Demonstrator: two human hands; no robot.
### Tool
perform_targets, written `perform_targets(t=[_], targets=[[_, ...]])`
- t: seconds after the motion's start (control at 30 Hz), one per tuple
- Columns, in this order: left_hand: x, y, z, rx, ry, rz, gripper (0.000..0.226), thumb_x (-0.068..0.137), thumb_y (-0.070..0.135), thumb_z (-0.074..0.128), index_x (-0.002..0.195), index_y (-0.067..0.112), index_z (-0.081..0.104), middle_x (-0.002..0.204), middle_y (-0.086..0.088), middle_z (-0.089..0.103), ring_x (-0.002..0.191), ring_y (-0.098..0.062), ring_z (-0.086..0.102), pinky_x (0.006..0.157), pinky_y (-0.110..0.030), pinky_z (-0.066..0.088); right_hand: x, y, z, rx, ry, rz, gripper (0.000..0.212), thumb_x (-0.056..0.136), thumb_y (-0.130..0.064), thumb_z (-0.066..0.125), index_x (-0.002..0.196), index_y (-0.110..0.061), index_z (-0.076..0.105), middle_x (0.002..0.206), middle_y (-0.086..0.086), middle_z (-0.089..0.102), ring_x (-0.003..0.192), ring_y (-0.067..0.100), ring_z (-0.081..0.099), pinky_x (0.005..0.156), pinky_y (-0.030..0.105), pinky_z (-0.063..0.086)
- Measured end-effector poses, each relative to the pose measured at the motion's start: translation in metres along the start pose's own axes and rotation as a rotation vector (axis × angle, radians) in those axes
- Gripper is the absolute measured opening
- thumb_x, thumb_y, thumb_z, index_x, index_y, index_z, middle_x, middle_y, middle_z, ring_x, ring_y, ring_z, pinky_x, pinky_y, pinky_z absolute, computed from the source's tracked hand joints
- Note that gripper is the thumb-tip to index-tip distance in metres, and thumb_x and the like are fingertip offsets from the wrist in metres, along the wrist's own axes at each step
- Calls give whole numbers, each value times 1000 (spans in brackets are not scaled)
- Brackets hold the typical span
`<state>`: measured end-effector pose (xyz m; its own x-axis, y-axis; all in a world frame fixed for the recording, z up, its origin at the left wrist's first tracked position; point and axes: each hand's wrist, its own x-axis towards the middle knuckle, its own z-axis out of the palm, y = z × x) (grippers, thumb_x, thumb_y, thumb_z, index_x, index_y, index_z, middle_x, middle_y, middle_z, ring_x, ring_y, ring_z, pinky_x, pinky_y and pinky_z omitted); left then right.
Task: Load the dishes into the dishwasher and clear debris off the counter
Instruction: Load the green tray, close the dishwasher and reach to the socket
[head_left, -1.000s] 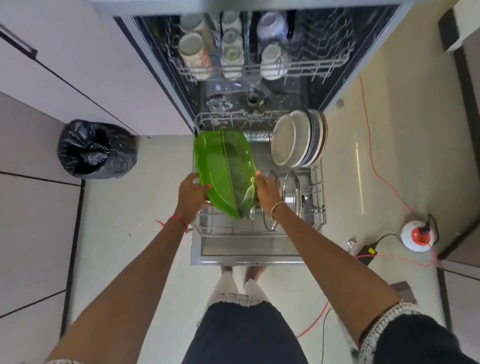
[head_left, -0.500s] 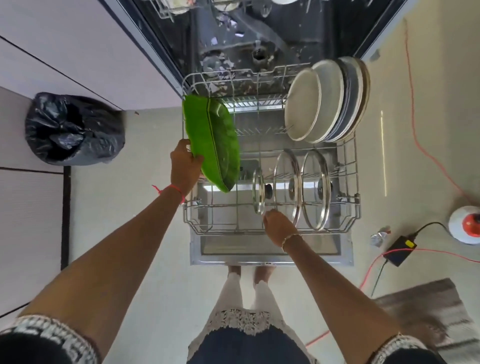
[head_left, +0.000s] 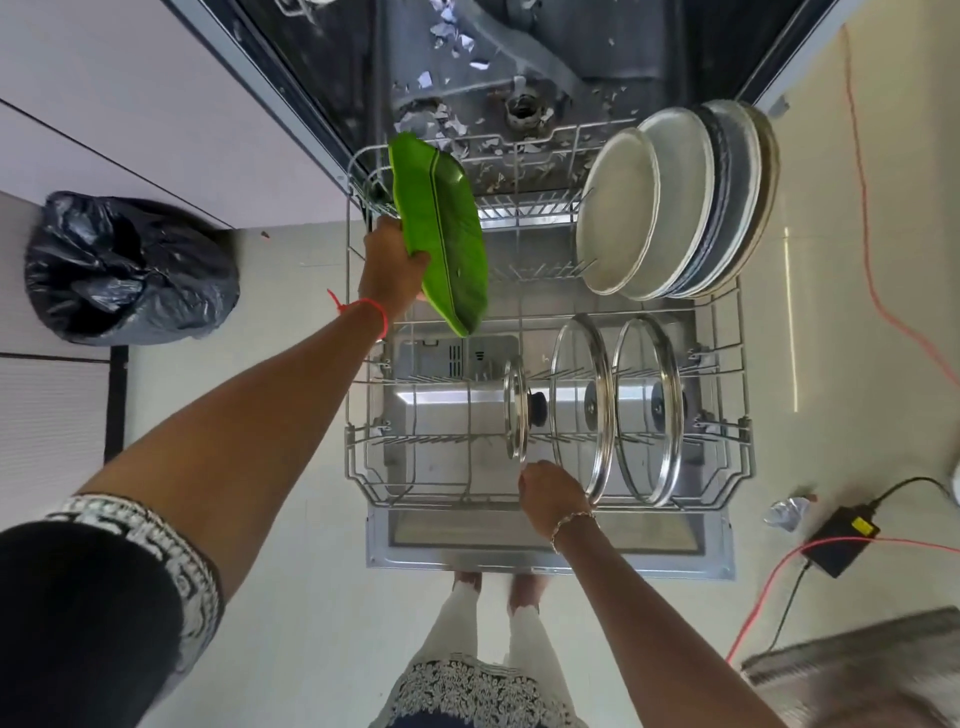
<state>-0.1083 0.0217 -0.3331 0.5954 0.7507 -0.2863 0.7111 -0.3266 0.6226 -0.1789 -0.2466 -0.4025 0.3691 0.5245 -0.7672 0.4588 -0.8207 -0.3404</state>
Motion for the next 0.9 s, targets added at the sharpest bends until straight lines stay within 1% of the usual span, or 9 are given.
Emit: perform_targets(t=[0.03,0.07,0.17,0.2,0.33,0.5,0.6,0.8,0.9], targets=[[3,3,3,19,4,6,33,84,-7,52,116,-12,47,100,-12,54,82,-20,53,62,-20,44,1,1,2,8,1,-1,30,98,-13,32,113,-2,55,112,14,59,105,27,58,90,34,48],[7,4,6,27,5,16,32,83,-8,52,115,-12,47,99,-12,54,82,-18,52,61,-20,43,2,1,2,14,-8,2,30,98,-14,33,113,-2,55,112,14,59,105,27,58,90,33,48],[19,0,15,30,3,35,30,81,-6,54,110,-11,48,102,-21,60,80,-24,58,65,-35,54,5,3,3,39,-27,5,30,98,-15,33,114,-2,54,113,14,58,106,26,57,91,33,47],[22,-2,18,39,5,36,30,80,-5,55,110,-10,48,104,-22,59,81,-27,59,66,-38,55,5,3,3,47,-33,11,30,98,-15,32,114,-2,54,114,14,58,106,26,57,91,33,47],[36,-9,27,59,7,23,29,79,-2,57,106,-6,50,100,-22,60,84,-32,63,69,-43,56,4,3,3,58,-33,16,30,98,-16,31,114,-3,54,112,13,59,104,25,58,88,32,48],[43,-8,32,69,13,31,32,78,-5,57,109,-7,49,96,-17,59,85,-31,62,68,-45,56,3,3,3,46,-32,5,30,98,-14,29,116,-3,52,116,13,56,108,25,56,90,31,46],[46,-9,35,93,-3,43,36,79,-6,57,113,-7,45,98,-23,60,84,-33,62,68,-47,55,2,3,2,36,-41,-5,30,98,-14,29,116,-3,51,117,12,55,109,24,55,90,30,44],[45,-3,44,96,5,40,41,81,-6,55,118,-8,38,103,-21,59,82,-29,59,70,-41,53,1,2,0,50,-58,-12,29,98,-14,31,116,-4,51,117,12,55,109,24,55,90,29,43],[45,-3,51,87,-3,94,45,80,-8,56,120,-9,36,97,-17,57,86,-31,60,71,-46,53,1,2,-1,52,-56,-15,29,98,-14,31,116,-3,51,117,12,55,109,24,55,90,29,44]])
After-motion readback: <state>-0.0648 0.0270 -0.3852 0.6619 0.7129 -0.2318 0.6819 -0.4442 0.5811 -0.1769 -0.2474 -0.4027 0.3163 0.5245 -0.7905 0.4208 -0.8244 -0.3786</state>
